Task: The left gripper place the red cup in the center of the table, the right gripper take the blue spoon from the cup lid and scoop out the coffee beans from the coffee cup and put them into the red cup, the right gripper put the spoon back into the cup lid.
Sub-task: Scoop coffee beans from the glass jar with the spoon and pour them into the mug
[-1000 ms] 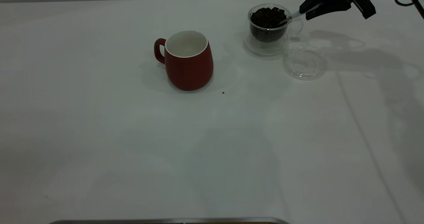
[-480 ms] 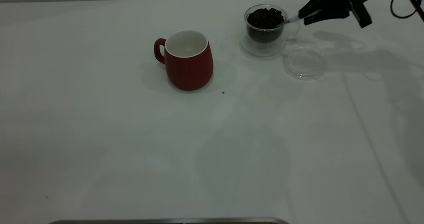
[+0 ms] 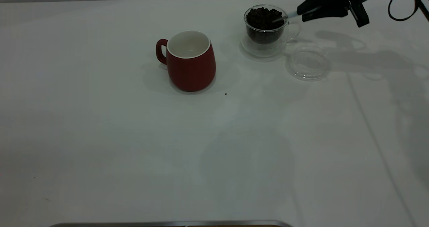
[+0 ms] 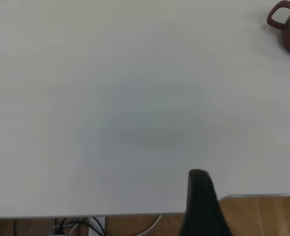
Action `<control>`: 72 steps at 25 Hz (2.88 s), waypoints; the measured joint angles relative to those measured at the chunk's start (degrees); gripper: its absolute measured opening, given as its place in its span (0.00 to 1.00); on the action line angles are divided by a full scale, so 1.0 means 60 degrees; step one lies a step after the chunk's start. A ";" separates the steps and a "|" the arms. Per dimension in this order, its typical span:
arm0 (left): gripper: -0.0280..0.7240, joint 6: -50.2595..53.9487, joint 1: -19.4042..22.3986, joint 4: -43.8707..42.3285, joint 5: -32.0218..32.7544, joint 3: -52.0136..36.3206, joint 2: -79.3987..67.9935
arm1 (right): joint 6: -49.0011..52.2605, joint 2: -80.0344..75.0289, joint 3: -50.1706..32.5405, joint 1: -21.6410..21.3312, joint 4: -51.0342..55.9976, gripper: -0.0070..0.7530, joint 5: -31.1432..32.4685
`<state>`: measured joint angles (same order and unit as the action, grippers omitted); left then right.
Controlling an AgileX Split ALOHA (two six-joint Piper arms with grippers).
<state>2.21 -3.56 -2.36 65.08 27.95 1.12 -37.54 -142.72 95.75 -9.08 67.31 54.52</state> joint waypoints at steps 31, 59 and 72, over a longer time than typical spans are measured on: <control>0.79 0.0022 0.0000 0.0000 0.0000 0.0000 0.0000 | -0.0374 -0.0232 0.0004 -0.0423 0.0404 0.16 0.0900; 0.79 -0.0002 0.0000 0.0000 0.0000 0.0000 0.0000 | -0.1339 -0.0383 0.0004 -0.0671 0.2042 0.16 0.1951; 0.79 0.0007 0.0000 0.0000 0.0000 0.0000 0.0000 | -0.1441 -0.0369 0.0004 0.0118 0.1930 0.16 0.1981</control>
<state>2.25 -3.56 -2.36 65.08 27.95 1.12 -46.18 -144.93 95.77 -8.38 78.89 66.41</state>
